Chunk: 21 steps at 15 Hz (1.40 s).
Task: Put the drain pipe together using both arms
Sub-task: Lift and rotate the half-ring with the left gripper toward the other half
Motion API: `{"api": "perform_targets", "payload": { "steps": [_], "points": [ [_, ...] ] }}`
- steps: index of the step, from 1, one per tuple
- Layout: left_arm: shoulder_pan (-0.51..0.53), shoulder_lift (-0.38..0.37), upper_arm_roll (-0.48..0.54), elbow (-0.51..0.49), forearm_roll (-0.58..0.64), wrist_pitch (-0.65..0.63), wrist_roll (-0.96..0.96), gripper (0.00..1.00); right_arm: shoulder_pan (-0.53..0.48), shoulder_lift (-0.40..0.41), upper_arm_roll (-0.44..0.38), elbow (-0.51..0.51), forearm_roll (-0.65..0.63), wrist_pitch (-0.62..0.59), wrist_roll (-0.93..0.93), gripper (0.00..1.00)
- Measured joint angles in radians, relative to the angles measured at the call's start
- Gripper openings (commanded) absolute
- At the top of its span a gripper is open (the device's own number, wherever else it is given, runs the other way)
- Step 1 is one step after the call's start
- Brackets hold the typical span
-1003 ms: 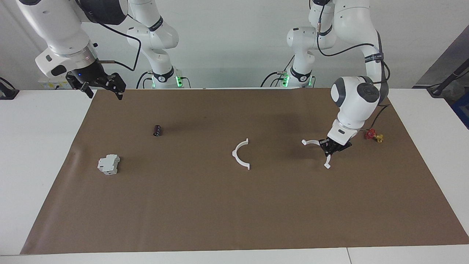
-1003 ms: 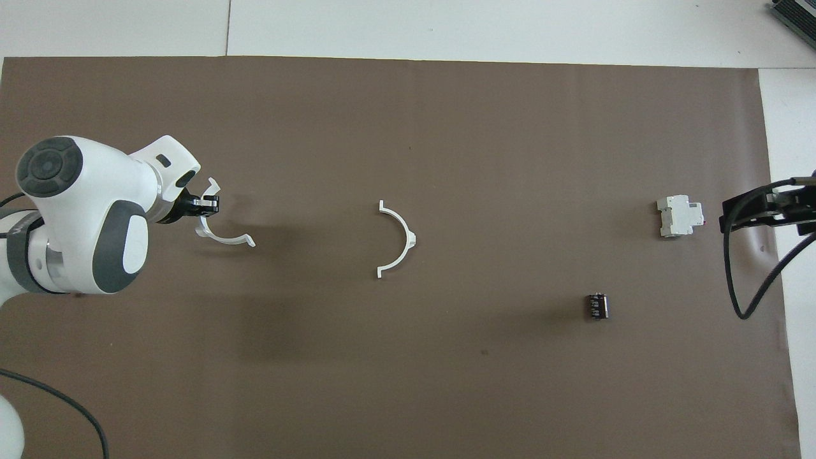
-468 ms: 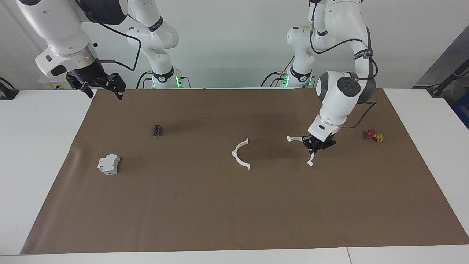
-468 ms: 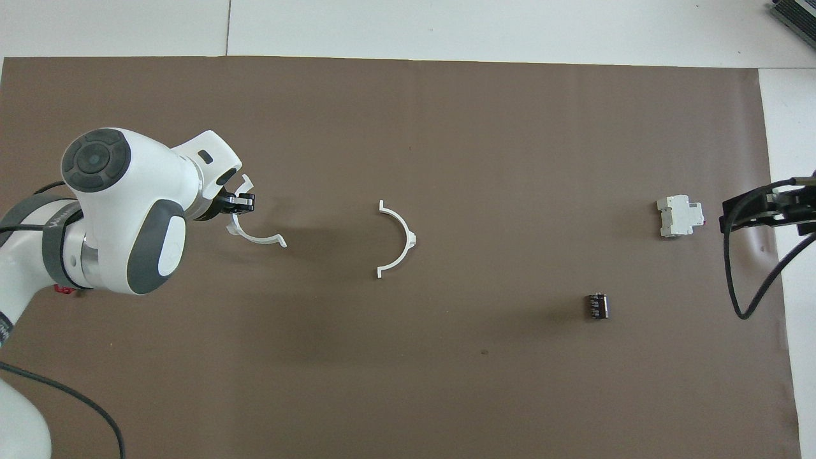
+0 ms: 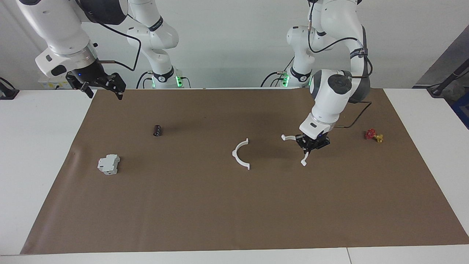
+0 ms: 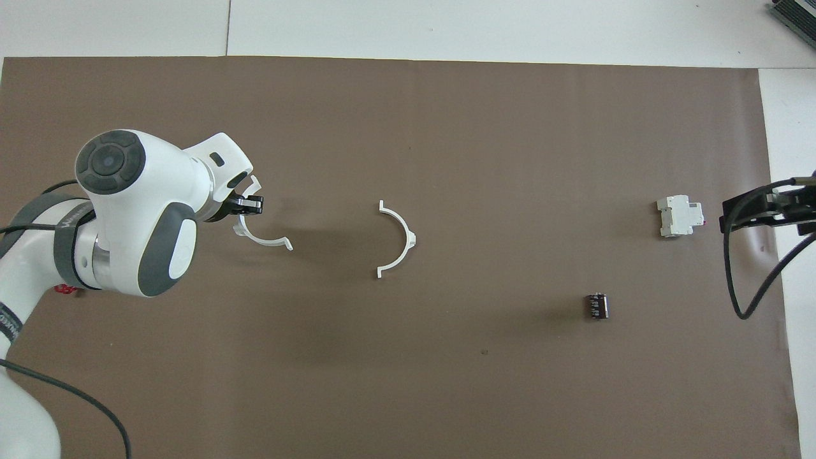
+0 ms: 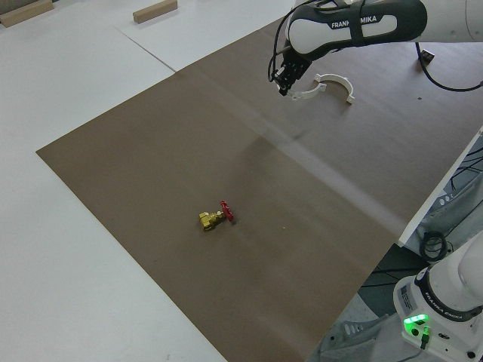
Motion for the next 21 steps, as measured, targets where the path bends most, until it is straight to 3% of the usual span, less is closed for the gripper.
{"api": "perform_targets", "payload": {
  "steps": [12,21],
  "points": [
    [-0.092,0.003,-0.006,0.001,0.001,0.050,-0.042,0.00,0.000,0.000,0.000,0.000,0.000,0.000,0.000,1.00],
    [-0.126,0.005,-0.006,0.001,0.001,0.076,0.090,0.00,0.000,0.000,0.000,0.000,0.000,0.000,0.000,1.00]
  ]
}}
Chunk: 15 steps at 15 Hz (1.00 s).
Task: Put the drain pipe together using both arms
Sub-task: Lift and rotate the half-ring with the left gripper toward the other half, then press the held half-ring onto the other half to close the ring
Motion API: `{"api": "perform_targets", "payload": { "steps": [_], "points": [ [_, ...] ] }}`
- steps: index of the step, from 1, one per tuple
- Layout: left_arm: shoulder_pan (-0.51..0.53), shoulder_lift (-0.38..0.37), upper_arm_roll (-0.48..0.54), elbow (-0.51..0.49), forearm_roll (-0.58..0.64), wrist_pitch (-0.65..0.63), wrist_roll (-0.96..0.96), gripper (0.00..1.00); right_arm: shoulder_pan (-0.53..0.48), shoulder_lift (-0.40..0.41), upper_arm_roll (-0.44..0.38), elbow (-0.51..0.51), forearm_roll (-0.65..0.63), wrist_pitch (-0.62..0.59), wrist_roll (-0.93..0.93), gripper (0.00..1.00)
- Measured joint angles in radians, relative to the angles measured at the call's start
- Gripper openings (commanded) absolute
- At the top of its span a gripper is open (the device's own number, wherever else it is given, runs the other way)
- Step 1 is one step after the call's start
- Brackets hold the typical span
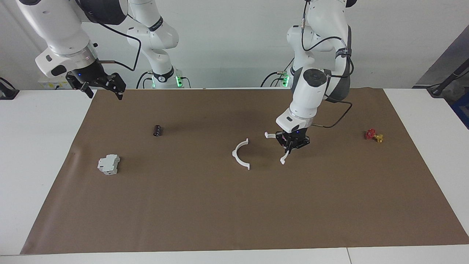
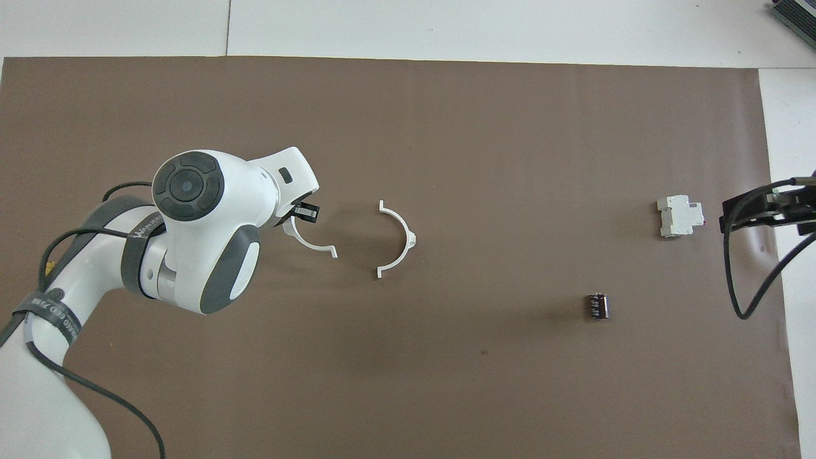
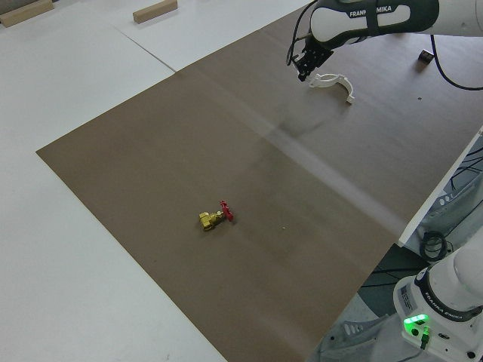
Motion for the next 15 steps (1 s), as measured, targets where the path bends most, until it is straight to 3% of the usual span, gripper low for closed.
{"api": "perform_targets", "payload": {
  "steps": [4,15],
  "points": [
    [-0.001,0.009,0.000,-0.001,0.000,0.048,0.092,0.00,0.000,0.000,0.000,0.000,0.000,0.000,0.000,1.00],
    [-0.082,0.098,0.000,-0.033,0.000,0.130,0.103,0.00,0.000,0.000,0.000,0.000,0.000,0.000,0.000,1.00]
  ]
}}
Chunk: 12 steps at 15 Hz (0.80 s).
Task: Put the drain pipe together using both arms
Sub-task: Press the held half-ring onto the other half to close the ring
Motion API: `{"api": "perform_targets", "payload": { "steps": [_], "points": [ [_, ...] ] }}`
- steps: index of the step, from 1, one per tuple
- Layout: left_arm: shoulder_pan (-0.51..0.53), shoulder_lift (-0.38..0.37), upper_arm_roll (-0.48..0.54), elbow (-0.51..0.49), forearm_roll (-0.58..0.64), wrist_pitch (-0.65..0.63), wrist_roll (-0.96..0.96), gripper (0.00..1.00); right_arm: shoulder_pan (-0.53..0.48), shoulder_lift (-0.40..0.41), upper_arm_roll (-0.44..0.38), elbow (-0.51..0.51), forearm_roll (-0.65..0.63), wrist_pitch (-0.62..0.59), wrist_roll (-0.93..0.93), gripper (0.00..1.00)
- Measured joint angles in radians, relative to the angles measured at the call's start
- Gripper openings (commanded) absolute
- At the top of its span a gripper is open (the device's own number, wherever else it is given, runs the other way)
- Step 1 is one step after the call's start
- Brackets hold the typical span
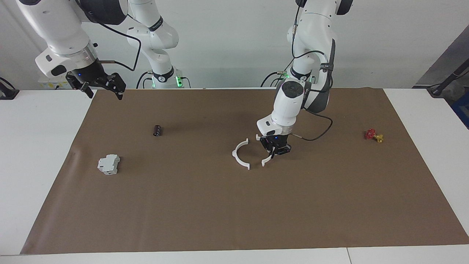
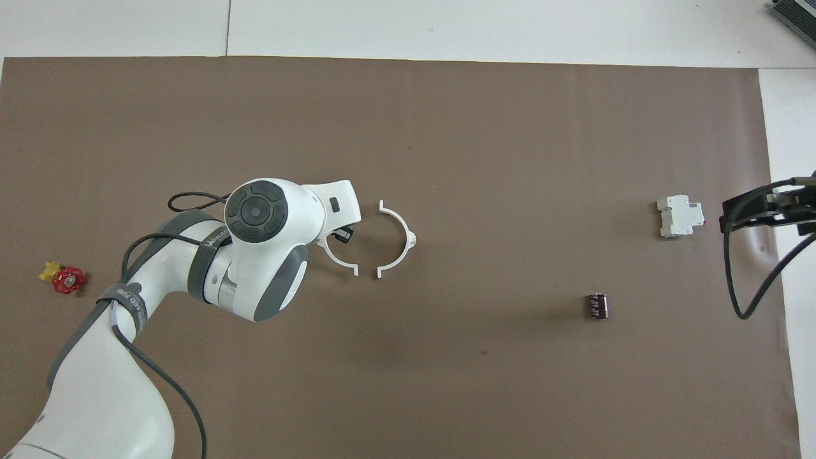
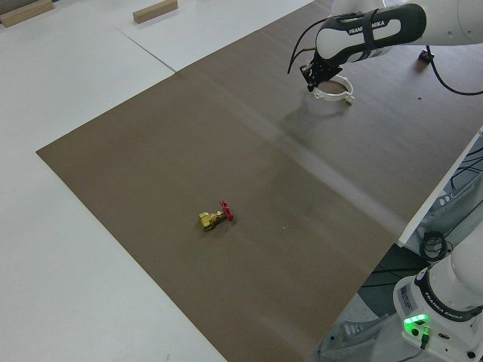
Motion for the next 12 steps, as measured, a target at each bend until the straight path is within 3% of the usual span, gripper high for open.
{"api": "perform_targets", "payload": {
  "steps": [12],
  "points": [
    [-0.013,0.014,0.000,-0.022,0.000,0.074,0.000,0.00,0.000,0.000,0.000,0.000,0.000,0.000,0.000,1.00]
  ]
}}
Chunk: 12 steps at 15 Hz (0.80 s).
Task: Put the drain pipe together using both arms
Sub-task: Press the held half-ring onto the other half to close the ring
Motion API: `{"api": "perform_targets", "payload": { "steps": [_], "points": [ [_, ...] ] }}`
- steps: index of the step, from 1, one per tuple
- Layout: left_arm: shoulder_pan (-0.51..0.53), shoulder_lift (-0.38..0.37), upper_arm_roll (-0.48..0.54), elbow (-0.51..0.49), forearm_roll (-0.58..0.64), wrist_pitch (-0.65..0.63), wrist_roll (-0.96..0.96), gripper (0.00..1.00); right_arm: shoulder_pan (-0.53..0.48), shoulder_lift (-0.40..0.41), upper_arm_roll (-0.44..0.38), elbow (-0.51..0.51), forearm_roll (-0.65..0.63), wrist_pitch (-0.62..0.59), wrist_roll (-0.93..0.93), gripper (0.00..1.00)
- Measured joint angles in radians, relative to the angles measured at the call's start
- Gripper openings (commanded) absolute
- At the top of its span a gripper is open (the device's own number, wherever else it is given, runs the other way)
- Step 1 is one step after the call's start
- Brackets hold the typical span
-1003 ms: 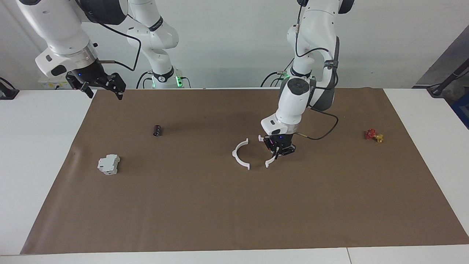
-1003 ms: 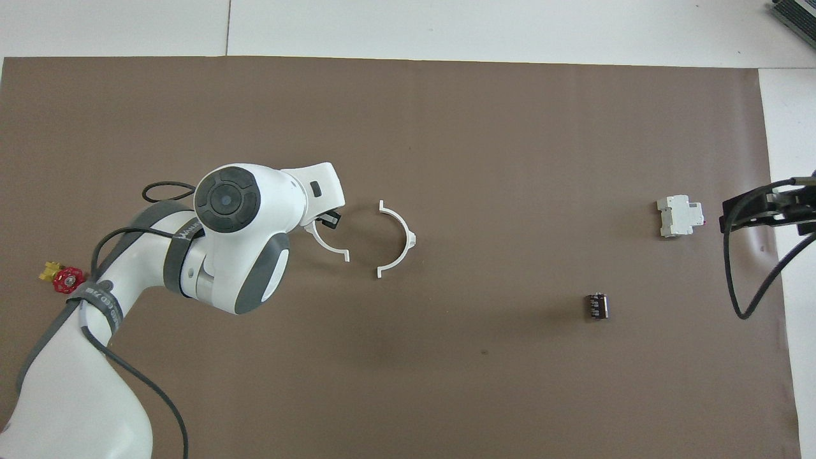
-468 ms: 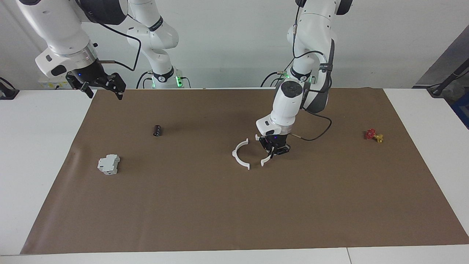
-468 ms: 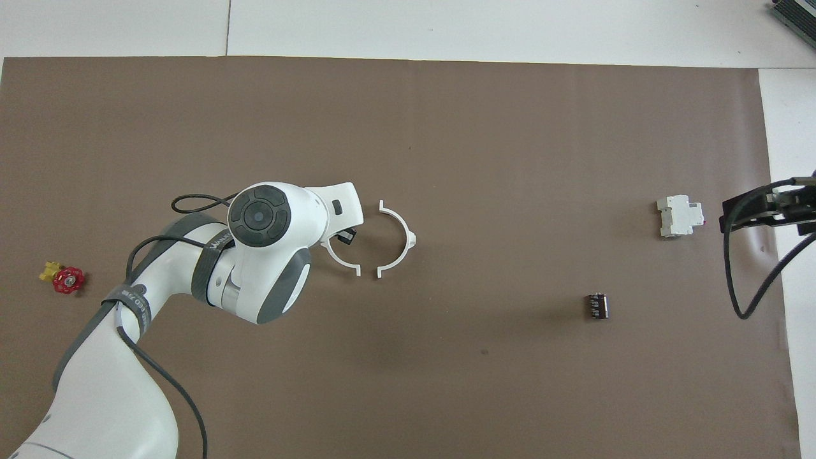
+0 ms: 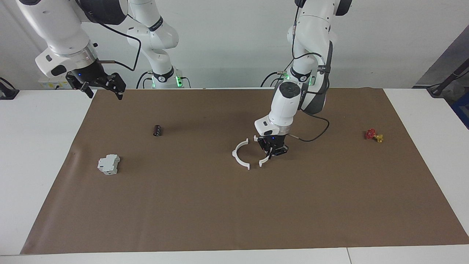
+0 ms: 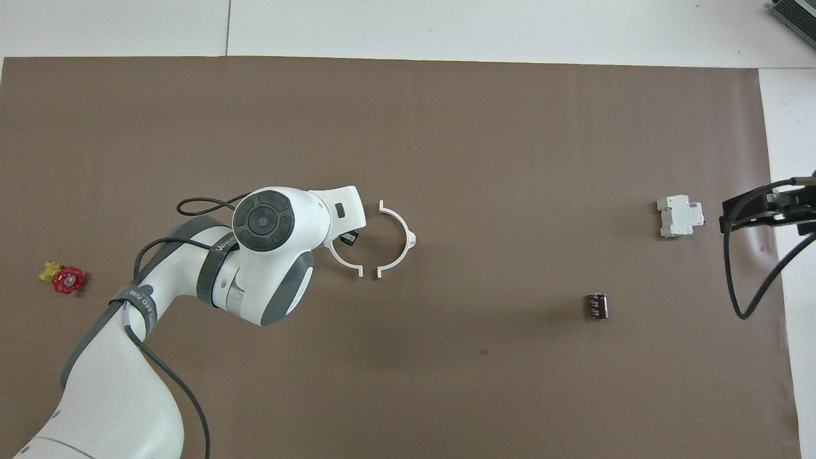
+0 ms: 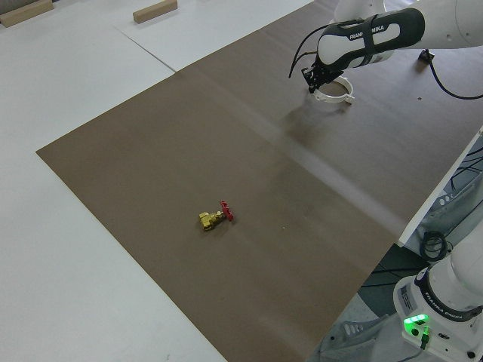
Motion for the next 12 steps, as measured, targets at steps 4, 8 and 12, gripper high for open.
{"api": "perform_targets", "payload": {
  "steps": [4,8,12],
  "points": [
    [-0.016,0.028,0.000,-0.002,0.000,0.050,0.000,0.00,0.000,0.000,0.000,0.000,0.000,0.000,0.000,1.00],
    [-0.032,0.044,0.000,-0.002,0.000,0.064,0.000,0.00,0.000,0.000,0.000,0.000,0.000,0.000,0.000,1.00],
    [-0.039,0.044,0.000,-0.001,0.000,0.066,0.000,0.00,0.000,0.000,0.000,0.000,0.000,0.000,0.000,1.00]
  ]
}}
